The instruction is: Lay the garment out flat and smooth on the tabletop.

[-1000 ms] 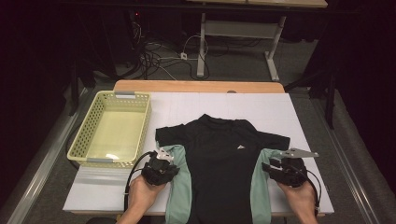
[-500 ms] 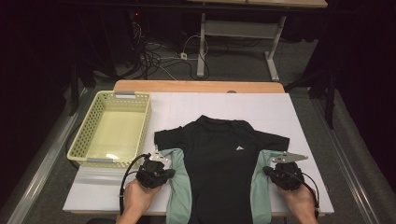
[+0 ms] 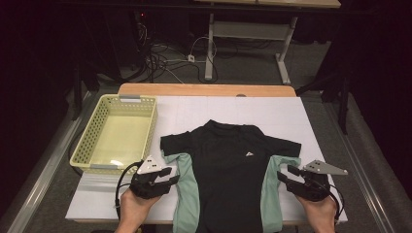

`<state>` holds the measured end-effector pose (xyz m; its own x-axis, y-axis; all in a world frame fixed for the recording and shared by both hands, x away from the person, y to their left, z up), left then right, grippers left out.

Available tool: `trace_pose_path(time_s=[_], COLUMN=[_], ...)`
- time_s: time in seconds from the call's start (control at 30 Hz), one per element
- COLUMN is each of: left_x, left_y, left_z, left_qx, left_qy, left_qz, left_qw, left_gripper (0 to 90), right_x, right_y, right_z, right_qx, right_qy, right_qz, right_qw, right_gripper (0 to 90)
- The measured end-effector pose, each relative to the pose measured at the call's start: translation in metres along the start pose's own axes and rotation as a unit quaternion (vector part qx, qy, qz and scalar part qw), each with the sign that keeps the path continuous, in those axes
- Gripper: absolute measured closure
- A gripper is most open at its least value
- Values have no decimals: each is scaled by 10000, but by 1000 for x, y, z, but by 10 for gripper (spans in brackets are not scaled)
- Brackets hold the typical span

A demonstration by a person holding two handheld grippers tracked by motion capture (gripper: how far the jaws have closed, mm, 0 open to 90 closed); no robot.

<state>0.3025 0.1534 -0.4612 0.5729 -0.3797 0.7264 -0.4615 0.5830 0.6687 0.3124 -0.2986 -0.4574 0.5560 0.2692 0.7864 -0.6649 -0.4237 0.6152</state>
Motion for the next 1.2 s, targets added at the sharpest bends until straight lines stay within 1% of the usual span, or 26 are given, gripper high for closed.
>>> trace_pose_path(time_s=[0.1, 0.2, 0.33, 0.47, 0.57, 0.63, 0.7, 0.73, 0.77, 0.8, 0.83, 0.9, 1.0, 1.2], left_x=[-4, -7, -10, -15, -17, -18, -19, -20, -21, -22, -23, -23, -24, -25], left_y=[4, 9, 15, 21, 23, 26, 29, 30, 30, 31, 32, 32, 33, 32], left_z=[-2, -4, -5, -6, -7, -7, -6, -6, -5, -5, -6, -6, -8, -9], left_qx=[-3, 23, 93, 169, 193, 203, 255, 262, 270, 281, 282, 270, 234, 155], left_qy=[75, 95, 71, 76, 89, 86, 19, -13, -15, -14, -3, 31, 122, 157], left_qz=[48, 116, 229, 323, 343, 379, 450, 458, 474, 488, 498, 520, 568, 568], left_qw=[10000, 9999, 9997, 9993, 9992, 9990, 9987, 9986, 9985, 9984, 9984, 9983, 9980, 9981], left_gripper=[528, 510, 487, 470, 465, 457, 450, 446, 445, 445, 444, 443, 443, 438], right_x=[-2, -5, -9, -15, -21, -25, -26, -30, -31, -31, -34, -36, -36, -35], right_y=[4, 8, 16, 23, 27, 30, 31, 36, 37, 37, 40, 41, 41, 38], right_z=[-1, -3, -4, -2, 1, 3, 4, 7, 9, 9, 11, 12, 11, 11], right_qx=[-6, -8, -50, -49, -9, -65, -97, -162, -180, -180, -199, -177, -164, -159], right_qy=[32, 85, 118, 129, 79, 19, -9, -89, -105, -105, -193, -237, -235, -241], right_qz=[91, 171, 385, 521, 554, 587, 618, 667, 686, 686, 709, 670, 681, 655], right_qw=[10000, 9998, 9992, 9985, 9984, 9983, 9980, 9976, 9974, 9974, 9971, 9973, 9973, 9974], right_gripper=[477, 474, 480, 461, 448, 440, 436, 432, 430, 430, 427, 422, 420, 413])
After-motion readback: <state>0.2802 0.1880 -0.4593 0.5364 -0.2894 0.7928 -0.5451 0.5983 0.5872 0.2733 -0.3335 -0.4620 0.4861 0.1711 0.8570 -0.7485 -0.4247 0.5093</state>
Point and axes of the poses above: each handheld gripper's, and its own axes: y roughly backward along the jaws, x roughly out of its top, z roughly to its right, the point moved 2 cm from there along -y, roughly forward along the jaws, and after that the axes turned 2 degrees about -z, right-handed, at the moved point
